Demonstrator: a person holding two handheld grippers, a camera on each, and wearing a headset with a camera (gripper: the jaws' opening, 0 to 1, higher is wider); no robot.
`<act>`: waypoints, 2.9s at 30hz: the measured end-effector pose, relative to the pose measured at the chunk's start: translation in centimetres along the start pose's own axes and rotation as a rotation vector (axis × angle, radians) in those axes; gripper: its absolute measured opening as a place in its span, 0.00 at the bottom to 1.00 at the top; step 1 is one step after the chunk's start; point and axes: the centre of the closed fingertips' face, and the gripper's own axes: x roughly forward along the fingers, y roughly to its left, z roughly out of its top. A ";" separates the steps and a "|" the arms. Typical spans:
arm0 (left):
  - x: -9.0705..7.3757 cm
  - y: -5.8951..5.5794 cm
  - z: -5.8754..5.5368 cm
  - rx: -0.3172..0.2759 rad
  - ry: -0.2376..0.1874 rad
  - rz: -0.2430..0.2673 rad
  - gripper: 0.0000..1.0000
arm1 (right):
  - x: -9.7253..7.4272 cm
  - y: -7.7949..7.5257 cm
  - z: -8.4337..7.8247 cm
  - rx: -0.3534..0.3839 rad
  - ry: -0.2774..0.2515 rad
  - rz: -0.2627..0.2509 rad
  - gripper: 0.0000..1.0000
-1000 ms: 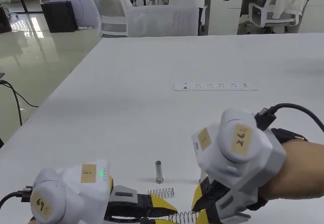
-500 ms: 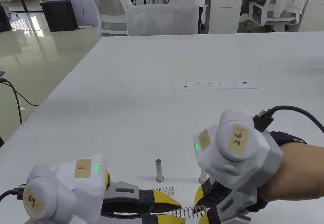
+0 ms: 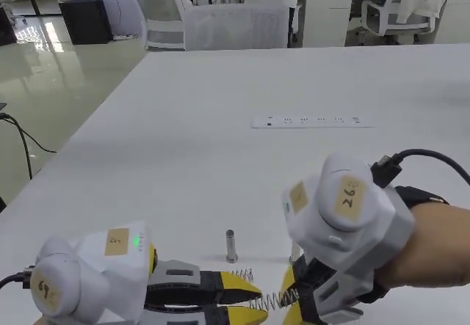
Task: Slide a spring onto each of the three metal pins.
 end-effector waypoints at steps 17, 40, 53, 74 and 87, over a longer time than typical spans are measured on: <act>0.2 -0.2 -0.2 0.000 0.013 -0.012 0.02 | -1.3 0.5 3.1 -0.018 -0.097 0.001 0.09; 0.6 -0.3 -1.1 -0.016 0.053 -0.016 0.11 | -1.8 -0.1 2.7 0.000 -0.072 -0.026 0.08; 0.0 1.5 -1.5 -0.094 0.055 0.072 0.37 | -2.9 -1.0 1.0 0.033 -0.034 -0.062 0.08; -1.8 5.5 -1.9 -0.139 0.059 0.269 0.70 | -6.1 -4.8 -1.2 0.073 0.020 -0.173 0.08; -1.9 5.7 -2.1 -0.129 0.068 0.284 0.77 | -7.0 -7.1 -1.4 0.045 0.076 -0.197 0.08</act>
